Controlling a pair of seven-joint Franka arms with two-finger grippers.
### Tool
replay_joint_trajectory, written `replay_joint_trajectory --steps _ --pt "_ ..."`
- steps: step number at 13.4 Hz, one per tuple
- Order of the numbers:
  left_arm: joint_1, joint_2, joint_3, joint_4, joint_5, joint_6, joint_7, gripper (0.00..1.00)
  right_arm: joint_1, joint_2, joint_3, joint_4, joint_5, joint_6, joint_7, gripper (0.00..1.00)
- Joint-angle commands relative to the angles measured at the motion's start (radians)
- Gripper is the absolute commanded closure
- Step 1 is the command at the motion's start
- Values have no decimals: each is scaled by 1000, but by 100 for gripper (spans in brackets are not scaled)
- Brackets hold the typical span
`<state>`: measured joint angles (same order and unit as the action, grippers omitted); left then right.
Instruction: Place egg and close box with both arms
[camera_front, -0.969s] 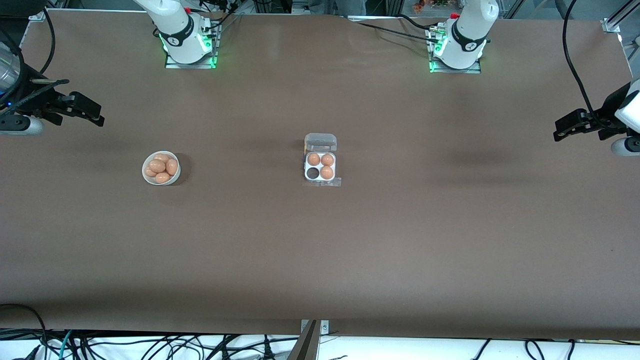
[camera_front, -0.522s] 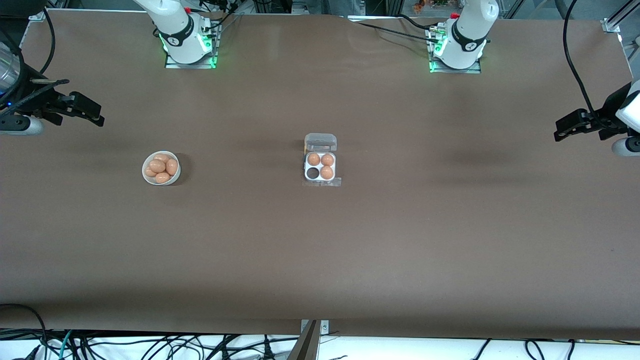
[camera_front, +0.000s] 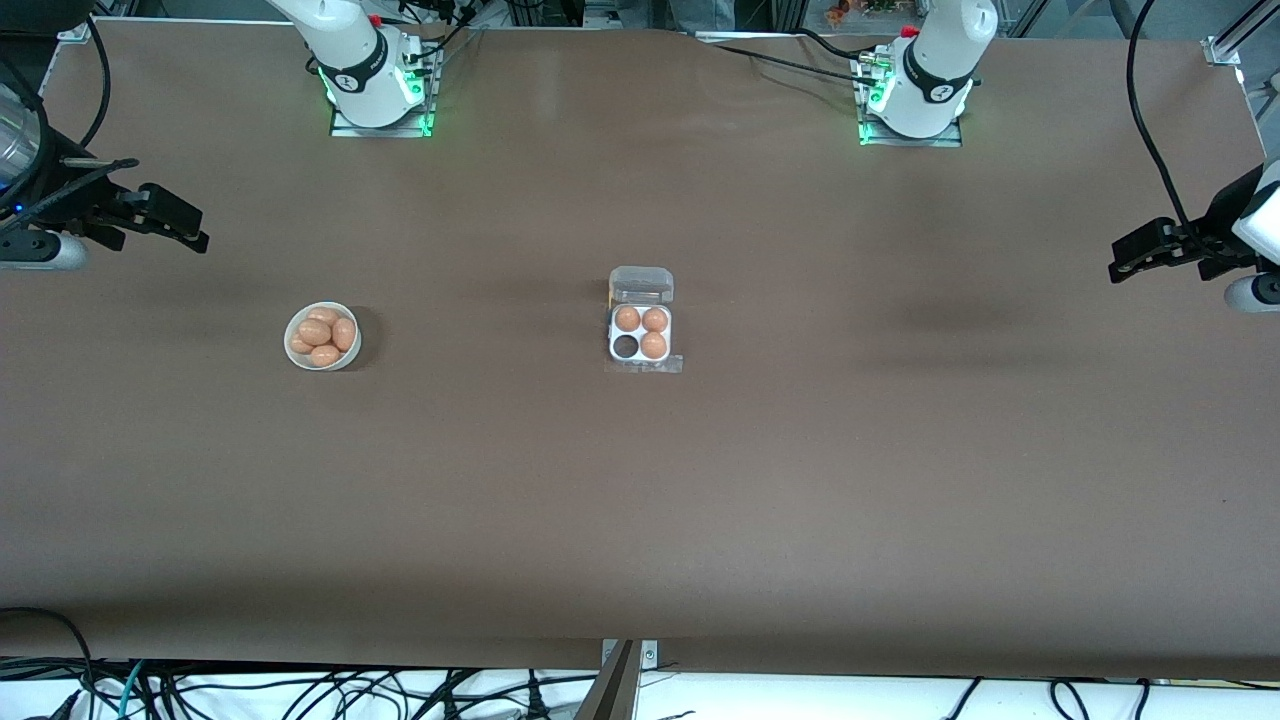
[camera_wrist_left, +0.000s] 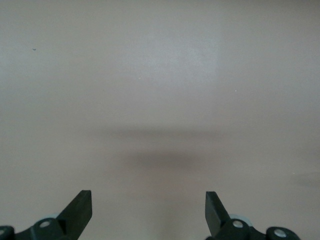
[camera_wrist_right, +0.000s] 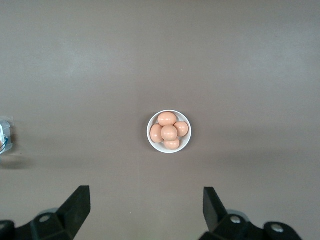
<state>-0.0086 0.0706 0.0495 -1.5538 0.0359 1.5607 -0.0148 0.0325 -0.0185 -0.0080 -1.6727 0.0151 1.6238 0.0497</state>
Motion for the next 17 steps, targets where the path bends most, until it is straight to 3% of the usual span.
replay_joint_trajectory --steps 1,8,14,17 --pt "6 -15 -3 1 21 -7 16 0 -13 -9 13 -7 -12 -5 4 0" --pt "6 -15 -3 1 22 -7 18 0 -13 -6 13 -7 -12 -2 4 0" --pt "6 -15 -3 1 24 -7 16 0 -6 161 19 -6 -53 21 21 0" --pt "6 -14 -3 1 25 -7 12 0 -11 196 16 -85 -53 157 9 0"
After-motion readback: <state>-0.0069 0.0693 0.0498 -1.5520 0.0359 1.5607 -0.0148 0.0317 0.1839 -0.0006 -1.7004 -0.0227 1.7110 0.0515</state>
